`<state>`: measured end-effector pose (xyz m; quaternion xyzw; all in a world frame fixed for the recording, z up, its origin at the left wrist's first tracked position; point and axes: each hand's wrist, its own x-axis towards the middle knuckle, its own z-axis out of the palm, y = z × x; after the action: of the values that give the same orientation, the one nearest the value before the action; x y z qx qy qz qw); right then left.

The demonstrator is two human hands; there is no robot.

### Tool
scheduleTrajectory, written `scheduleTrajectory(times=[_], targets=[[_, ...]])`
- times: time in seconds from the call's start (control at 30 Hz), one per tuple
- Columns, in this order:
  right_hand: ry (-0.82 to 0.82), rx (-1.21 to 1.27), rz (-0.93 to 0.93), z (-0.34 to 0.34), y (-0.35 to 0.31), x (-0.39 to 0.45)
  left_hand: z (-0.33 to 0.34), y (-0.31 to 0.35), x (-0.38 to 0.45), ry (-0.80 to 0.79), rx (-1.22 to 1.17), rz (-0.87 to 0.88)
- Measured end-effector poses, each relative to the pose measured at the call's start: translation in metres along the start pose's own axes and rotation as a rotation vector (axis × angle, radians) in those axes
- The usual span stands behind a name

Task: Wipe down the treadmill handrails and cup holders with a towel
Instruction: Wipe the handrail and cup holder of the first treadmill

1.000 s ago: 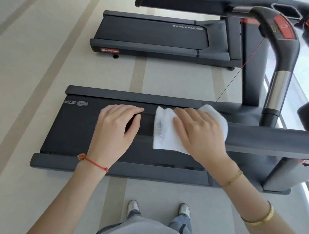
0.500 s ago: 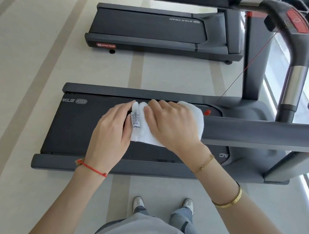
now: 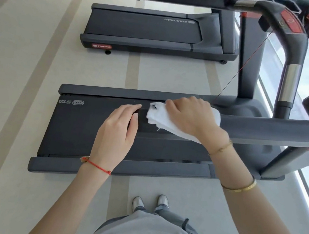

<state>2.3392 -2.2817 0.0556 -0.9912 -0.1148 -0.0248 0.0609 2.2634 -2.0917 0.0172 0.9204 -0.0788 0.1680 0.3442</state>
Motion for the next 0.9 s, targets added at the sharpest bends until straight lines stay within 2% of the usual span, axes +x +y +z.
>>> scheduleTrajectory(times=[0.03, 0.1, 0.2, 0.3, 0.6, 0.9], targets=[[0.039, -0.072, -0.040, 0.002, -0.006, -0.002, 0.000, 0.000, 0.000, 0.005, -0.004, -0.004], [0.227, -0.172, -0.072, 0.016, -0.011, -0.010, 0.001, 0.002, 0.000, 0.009, -0.015, -0.012], [0.525, 0.051, -0.200, 0.031, 0.000, -0.030, 0.003, 0.006, 0.000, 0.016, -0.009, 0.003], [0.648, 0.023, -0.309, 0.034, 0.014, -0.043, 0.006, 0.014, 0.002, 0.028, 0.022, 0.046], [0.751, 0.011, -0.294, 0.034, 0.066, -0.051, 0.040, 0.056, 0.018, 0.012, 0.179, 0.155], [0.811, -0.007, -0.303, 0.027, 0.154, -0.063, 0.095, 0.115, 0.031, -0.023, 0.133, 0.192]])
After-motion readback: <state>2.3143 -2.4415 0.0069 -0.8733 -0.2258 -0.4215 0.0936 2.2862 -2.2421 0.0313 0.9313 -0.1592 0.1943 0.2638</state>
